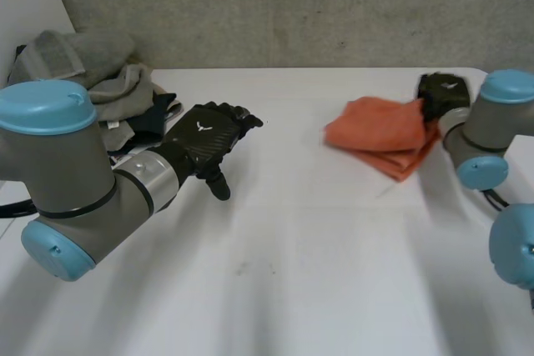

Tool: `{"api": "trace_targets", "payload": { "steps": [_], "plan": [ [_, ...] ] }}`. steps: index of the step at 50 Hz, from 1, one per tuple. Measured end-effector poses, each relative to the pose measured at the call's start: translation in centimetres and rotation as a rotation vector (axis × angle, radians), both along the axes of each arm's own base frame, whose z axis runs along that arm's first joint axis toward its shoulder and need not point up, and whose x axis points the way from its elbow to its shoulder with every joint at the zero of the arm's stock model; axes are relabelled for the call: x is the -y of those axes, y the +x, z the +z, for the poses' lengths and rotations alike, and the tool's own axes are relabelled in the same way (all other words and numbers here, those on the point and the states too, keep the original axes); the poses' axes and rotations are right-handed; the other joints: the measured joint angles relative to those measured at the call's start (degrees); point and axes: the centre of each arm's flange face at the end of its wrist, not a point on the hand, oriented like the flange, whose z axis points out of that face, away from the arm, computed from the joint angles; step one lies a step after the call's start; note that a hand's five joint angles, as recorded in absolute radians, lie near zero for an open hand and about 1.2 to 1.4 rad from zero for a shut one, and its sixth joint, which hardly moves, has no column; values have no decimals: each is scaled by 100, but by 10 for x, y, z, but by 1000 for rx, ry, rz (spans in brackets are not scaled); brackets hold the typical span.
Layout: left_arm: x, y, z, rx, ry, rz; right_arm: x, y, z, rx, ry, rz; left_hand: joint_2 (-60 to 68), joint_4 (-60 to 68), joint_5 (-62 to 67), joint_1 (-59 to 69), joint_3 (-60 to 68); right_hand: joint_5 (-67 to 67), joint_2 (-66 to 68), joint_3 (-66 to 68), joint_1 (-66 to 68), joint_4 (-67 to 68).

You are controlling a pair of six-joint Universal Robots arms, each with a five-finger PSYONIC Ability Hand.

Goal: Fold the laundry.

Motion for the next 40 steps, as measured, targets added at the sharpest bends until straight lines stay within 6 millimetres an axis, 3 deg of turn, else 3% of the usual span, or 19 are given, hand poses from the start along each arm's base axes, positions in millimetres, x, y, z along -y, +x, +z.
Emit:
{"api": "trace_targets", "payload": {
  "steps": [1, 6, 8, 10, 11, 16, 26, 40],
  "plan": [
    [0, 0, 0, 0, 1, 0, 9, -16, 6, 3, -37, -71, 0, 0, 0, 0, 0, 0, 0, 0, 0, 0],
    [-1, 0, -1, 2, 4, 1, 22, -42, 13, 9, -89, -173, 0, 0, 0, 0, 0, 77, 0, 11, 0, 0],
    [-2, 0, -2, 4, 8, 1, 31, -68, 17, 12, -125, -257, 0, 0, 0, 0, 0, 78, 0, 13, 0, -1],
    [-2, 1, -3, 5, 10, 1, 33, -75, 18, 13, -132, -278, 0, 0, 0, 0, 0, 78, 0, 13, 0, 0],
    [-2, 1, -3, 6, 12, 2, 39, -94, 19, 13, -148, -335, 0, 0, 0, 0, 0, 78, 0, 13, 0, 0],
    [-3, 1, -4, 7, 14, 2, 45, -123, 17, 13, -165, -421, 0, 0, 0, 0, 0, 79, 0, 13, 0, -1],
    [-4, 0, -3, 6, 13, 0, 47, -149, 4, 8, -146, -522, 0, 0, 0, 0, 0, 79, 0, 13, 0, -1],
    [-13, -5, 13, -23, -20, -22, 37, -157, -19, -2, -55, -604, -1, 0, 0, 0, 2, 79, 0, 13, 0, 0]
  ]
}}
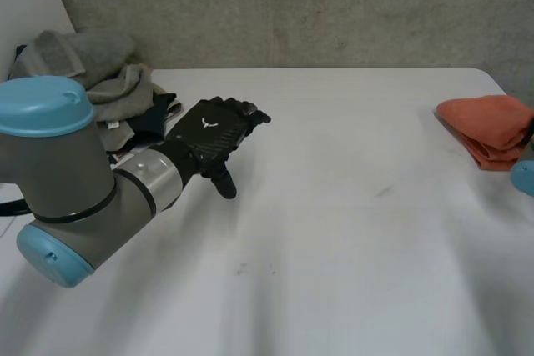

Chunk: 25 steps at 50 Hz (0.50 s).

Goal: Fold the laundry.

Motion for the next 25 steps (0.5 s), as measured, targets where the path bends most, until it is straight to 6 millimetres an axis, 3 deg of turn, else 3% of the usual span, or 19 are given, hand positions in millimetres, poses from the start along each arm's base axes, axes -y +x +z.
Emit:
{"api": "trace_targets", "payload": {
  "steps": [7, 18, 19, 20, 21, 22, 25],
  "plan": [
    [-5, -3, 11, -29, -13, -11, -11, 1, -16, 103, 57, -28, 0, 0, 0, 0, 0, 28, 0, -22, 0, 23],
    [-10, -7, 14, -36, -21, -28, -20, 0, -7, 208, 57, -30, 0, 0, 0, 0, 0, -141, -253, -298, -85, -195],
    [-10, -8, 14, -36, -21, -29, -20, 0, -5, 210, 55, -23, 0, 0, 0, 0, 0, -850, -1061, -993, -772, -960],
    [-11, -8, 14, -35, -21, -30, -21, 2, 3, 216, 52, 5, 0, 0, 0, 0, 0, -2776, -3069, -2928, -2704, -2919],
    [-11, -8, 14, -35, -21, -31, -22, 4, 8, 219, 50, 24, 0, 0, 0, 0, 0, -3443, -3750, -3593, -3324, -3584],
    [-11, -8, 14, -35, -22, -32, -23, 5, 15, 221, 46, 46, 0, 0, 0, 0, 0, -4834, -5049, -5080, -4250, -5085],
    [-13, -9, 15, -36, -24, -38, -25, 7, 30, 216, 25, 88, 0, 0, 0, 0, 0, -5158, -5385, -5526, -4380, -5461]
  ]
}}
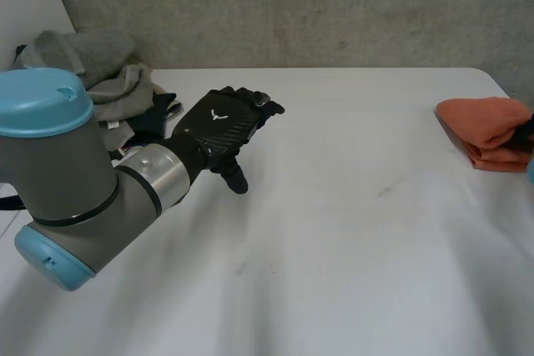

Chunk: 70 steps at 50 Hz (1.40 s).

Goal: Fold the laundry.

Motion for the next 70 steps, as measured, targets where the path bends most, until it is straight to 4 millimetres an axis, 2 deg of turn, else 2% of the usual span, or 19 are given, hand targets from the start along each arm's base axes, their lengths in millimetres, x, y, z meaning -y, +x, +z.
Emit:
{"api": "trace_targets", "payload": {
  "steps": [4, 12, 21, 28, 31, 32, 34, 35, 36, 39, 40, 44, 48, 49, 51, 58, 61, 65, 70],
  "plan": [
    [-3, -2, 2, -3, -5, -9, -3, -2, 12, -12, -20, 13, 0, 0, 0, 0, 0, -2, 0, -18, 0, 0],
    [-23, -11, 21, -35, -55, -67, -18, -50, 50, -181, -19, -118, -3, -1, 0, 0, -3, -52, 0, -18, 0, 0],
    [-42, -18, 33, -56, -82, -137, -36, -95, 124, -358, -123, -372, -11, -11, 0, -21, -2, -52, 0, -18, 0, 0],
    [-47, -20, 46, -86, -127, -175, -54, -63, 190, -396, -362, -267, -11, -11, 0, -21, -3, -52, 0, -18, 0, 0],
    [-43, -18, 57, -114, -179, -166, -67, -4, 207, -436, -478, 13, -11, -11, 0, -21, -3, -52, 0, -21, 0, 0],
    [-36, -15, 63, -130, -213, -148, -78, 30, 206, -455, -511, 181, -11, -11, 0, -21, -3, -52, 0, -40, 0, 0],
    [-36, -15, 63, -130, -213, -148, -78, 30, 206, -455, -511, 181, -11, -11, 0, -21, -3, -52, 0, -40, 0, 0],
    [-31, -12, 68, -140, -237, -130, -86, 50, 204, -465, -524, 281, -11, -11, 0, -21, -3, -52, 0, -50, 0, 0],
    [-13, -3, 78, -158, -287, -76, -112, 97, 192, -481, -535, 536, -11, -11, 0, -21, -3, -52, 0, -50, 0, 0],
    [25, 20, 89, -169, -351, 40, -156, 149, 165, -473, -492, 841, -11, -11, 0, -21, -3, -52, 0, -50, -1, 0],
    [25, 20, 89, -169, -351, 40, -156, 149, 165, -473, -492, 841, -11, -11, 0, -21, -3, -52, 0, -50, -1, 0],
    [91, 63, 88, -139, -395, 215, -206, 186, 127, -445, -372, 1078, -11, -11, 0, -21, -3, -52, 0, -50, -1, 0],
    [152, 103, 72, -65, -425, 339, -236, 197, 95, -477, -246, 1161, -11, -11, 0, -21, -3, -52, 0, -50, -1, 0],
    [152, 103, 72, -65, -425, 339, -236, 197, 95, -477, -246, 1161, -11, -11, 0, -21, -3, -52, 0, -50, -1, 0],
    [195, 130, 52, 14, -452, 400, -252, 199, 75, -534, -173, 1181, -11, -11, 0, -16, -3, -52, 0, -50, -1, 0],
    [268, 174, -7, 196, -506, 461, -271, 196, 49, -647, -74, 1167, -6, -3, 0, 0, -3, -52, 0, -50, -1, 0],
    [275, 177, -18, 218, -507, 464, -274, 194, 44, -658, -57, 1159, 4, 1, 0, 1, 6, -52, 0, -50, -1, 0],
    [297, 189, -59, 277, -495, 475, -279, 189, 33, -661, -9, 1146, 536, 537, 466, 646, 492, -52, 0, -50, -1, 0],
    [307, 195, -90, 293, -469, 487, -282, 185, 26, -650, 21, 1140, 2727, 2732, 2617, 2988, 2671, -52, 0, -50, -1, 0]
  ]
}}
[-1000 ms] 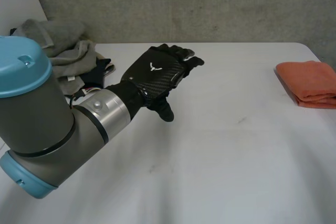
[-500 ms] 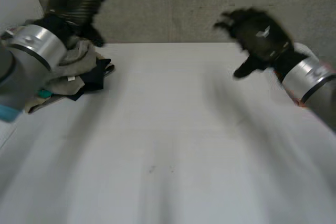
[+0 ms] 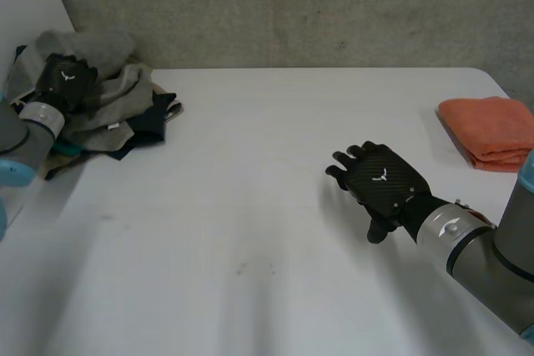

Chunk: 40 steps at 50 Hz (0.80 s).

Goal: Fold the laundry.

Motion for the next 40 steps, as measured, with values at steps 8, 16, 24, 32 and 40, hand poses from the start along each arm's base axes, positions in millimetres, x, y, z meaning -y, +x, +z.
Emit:
{"api": "trace_targets", "payload": {
  "steps": [8, 16, 24, 32, 40],
  "plan": [
    [4, 1, -10, -5, 1, 9, -1, -1, -2, -2, 8, -4, 1815, 1800, 1738, 1506, 1663, 0, 0, 0, 0, 0],
    [-5, -8, 33, -29, -48, 73, -1, -2, 0, 0, 5, -8, 2864, 2953, 2745, 2182, 2827, 0, 0, 0, 0, 0],
    [-75, -70, 135, -241, -116, -46, 0, -4, 7, 10, -13, -23, 2949, 2958, 2763, 2336, 2926, 0, 0, 0, 0, 0],
    [-219, -157, 187, -555, 55, -419, 9, -15, 21, 39, -47, -99, 2955, 2977, 2763, 2336, 2926, 0, 0, 0, 0, 0],
    [-331, -234, 146, -615, 289, -732, 32, -35, 31, 86, -60, -225, 2962, 2979, 2763, 2337, 2927, 0, 0, 0, 0, 0]
  ]
}}
